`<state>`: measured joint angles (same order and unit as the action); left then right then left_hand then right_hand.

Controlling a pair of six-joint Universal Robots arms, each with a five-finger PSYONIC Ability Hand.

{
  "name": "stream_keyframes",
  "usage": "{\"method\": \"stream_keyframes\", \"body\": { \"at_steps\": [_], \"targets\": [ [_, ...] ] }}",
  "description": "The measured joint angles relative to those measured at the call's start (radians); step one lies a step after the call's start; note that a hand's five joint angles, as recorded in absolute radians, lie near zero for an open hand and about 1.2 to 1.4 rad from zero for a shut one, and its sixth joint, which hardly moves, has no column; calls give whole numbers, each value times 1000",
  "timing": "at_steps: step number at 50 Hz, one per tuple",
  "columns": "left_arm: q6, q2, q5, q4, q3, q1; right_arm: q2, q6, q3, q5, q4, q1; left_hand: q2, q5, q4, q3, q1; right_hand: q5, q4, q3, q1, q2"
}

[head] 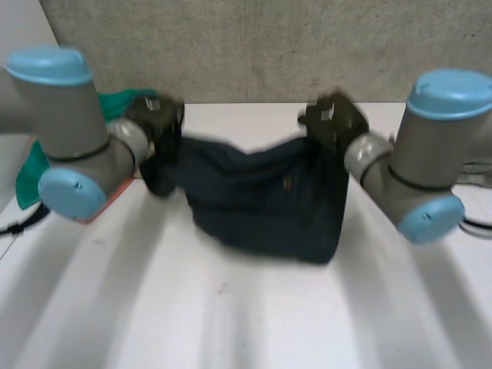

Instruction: Fold the laundry.

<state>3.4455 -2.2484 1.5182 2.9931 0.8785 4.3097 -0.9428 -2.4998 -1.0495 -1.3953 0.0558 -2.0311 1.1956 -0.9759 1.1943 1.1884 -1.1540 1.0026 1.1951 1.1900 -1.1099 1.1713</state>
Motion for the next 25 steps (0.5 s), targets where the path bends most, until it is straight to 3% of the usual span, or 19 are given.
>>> {"method": "stream_keyframes", "body": {
  "at_steps": [8,12,18,25],
  "targets": [
    [-29,84,62,428,-191,-2,15,-88,284,-97,409,-8,1,0,0,1,0,0,3,3,0,0],
    [-53,121,69,534,-220,-5,-15,-122,317,-98,562,-5,1,-3,0,0,0,4,3,3,0,0],
    [-68,148,73,519,-176,-8,-41,-134,268,-69,587,-3,1,-14,0,1,0,11,3,3,0,0],
    [-75,173,89,454,99,-2,-59,-124,47,-12,482,1,2,-14,1,1,0,11,3,3,0,0]
  ]
}}
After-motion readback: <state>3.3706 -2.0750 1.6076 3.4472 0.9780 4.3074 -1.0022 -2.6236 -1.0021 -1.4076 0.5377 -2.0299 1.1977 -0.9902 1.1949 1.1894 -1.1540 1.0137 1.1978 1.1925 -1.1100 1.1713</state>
